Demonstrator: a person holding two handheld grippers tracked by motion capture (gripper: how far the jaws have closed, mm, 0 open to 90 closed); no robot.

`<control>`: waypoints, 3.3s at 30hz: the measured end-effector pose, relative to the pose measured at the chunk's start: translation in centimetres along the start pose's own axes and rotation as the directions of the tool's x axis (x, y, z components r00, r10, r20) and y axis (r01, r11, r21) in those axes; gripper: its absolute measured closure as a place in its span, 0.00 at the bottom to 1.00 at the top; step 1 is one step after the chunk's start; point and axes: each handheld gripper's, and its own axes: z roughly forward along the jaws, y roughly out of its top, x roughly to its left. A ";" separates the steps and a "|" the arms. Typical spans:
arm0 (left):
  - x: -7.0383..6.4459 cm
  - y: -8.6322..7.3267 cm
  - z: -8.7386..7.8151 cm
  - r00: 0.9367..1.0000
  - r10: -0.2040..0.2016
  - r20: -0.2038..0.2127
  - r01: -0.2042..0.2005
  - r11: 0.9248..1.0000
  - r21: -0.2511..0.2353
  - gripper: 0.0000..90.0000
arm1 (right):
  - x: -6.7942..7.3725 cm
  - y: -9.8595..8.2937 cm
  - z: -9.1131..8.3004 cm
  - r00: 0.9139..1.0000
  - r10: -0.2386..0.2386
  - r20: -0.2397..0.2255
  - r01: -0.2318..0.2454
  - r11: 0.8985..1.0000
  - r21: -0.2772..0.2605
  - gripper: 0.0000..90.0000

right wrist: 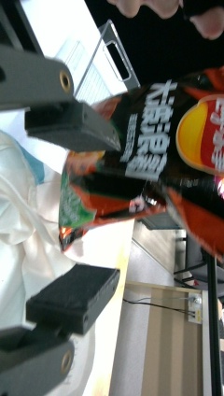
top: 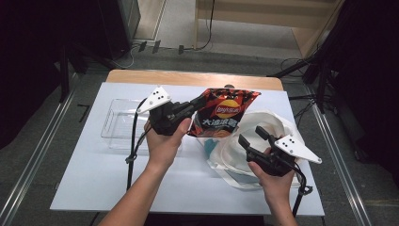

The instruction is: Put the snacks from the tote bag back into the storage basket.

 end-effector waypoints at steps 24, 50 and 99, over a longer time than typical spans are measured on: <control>2.4 1.2 -3.4 0.999 0.024 -0.041 -0.025 1.000 -0.017 1.00 | -2.1 -2.7 -1.5 0.996 -0.033 0.083 0.027 0.998 0.065 0.17; 5.1 2.3 -7.1 0.995 0.037 -0.092 -0.039 0.999 -0.023 1.00 | -2.6 -3.4 -1.5 0.997 -0.023 0.070 0.018 0.997 0.072 0.17; 12.5 -1.9 -11.9 0.971 -0.023 -0.239 0.040 0.997 0.067 0.98 | -2.3 -4.0 -0.8 0.998 -0.018 0.060 0.011 0.994 0.110 0.18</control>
